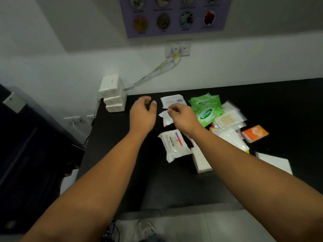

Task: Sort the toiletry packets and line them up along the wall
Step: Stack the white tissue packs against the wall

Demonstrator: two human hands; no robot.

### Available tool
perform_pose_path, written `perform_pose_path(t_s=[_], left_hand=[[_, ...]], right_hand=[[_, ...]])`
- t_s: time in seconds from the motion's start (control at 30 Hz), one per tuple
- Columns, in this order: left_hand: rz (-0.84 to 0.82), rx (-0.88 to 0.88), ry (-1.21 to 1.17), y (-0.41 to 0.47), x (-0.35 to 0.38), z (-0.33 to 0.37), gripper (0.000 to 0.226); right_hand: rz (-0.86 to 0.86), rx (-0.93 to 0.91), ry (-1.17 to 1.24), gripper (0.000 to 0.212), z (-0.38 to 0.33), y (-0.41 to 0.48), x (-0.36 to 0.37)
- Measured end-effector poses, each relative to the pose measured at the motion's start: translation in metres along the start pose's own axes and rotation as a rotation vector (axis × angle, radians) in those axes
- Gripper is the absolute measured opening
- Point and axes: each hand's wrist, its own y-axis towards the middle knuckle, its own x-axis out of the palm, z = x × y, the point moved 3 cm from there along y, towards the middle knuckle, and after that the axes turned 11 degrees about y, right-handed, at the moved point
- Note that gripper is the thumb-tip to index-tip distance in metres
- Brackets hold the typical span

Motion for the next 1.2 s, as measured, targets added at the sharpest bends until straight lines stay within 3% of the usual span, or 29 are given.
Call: perform_pose_path(t_s=[0.2, 0.4, 0.6, 0.73, 0.9, 1.03, 1.2], left_hand=[[-0.207, -0.041, 0.012, -0.113, 0.060, 0.036, 0.030], [-0.408, -0.154, 0.107, -0.181, 0.107, 0.049, 0.050], [-0.392, -0.379, 0.073, -0.203, 0.132, 0.053, 0.048], [-0.392, -0.444, 0.044, -0.208, 0.137, 0.051, 0.034], [-0.449, -0.617, -0.144, -0.213, 0.139, 0.045, 0.033], [-0.479, -0.590, -0.169, -0.215, 0.134, 0.045, 0.012], [-0.517, -0.630, -0.206, -0.212, 0.130, 0.039, 0.030]], right_hand=[[0.033, 0.119, -0.100, 0.029, 0.058, -0.078, -0.101], [0.011, 0.218, -0.215, 0.039, 0.113, -0.134, -0.148], [-0.089, 0.267, -0.149, 0.060, 0.132, -0.153, -0.147], [-0.098, 0.299, -0.118, 0.059, 0.140, -0.152, -0.149], [-0.100, 0.400, -0.022, 0.056, 0.146, -0.151, -0.154], [-0.096, 0.445, 0.034, 0.059, 0.153, -0.147, -0.155], [-0.116, 0.502, 0.096, 0.054, 0.151, -0.146, -0.150]])
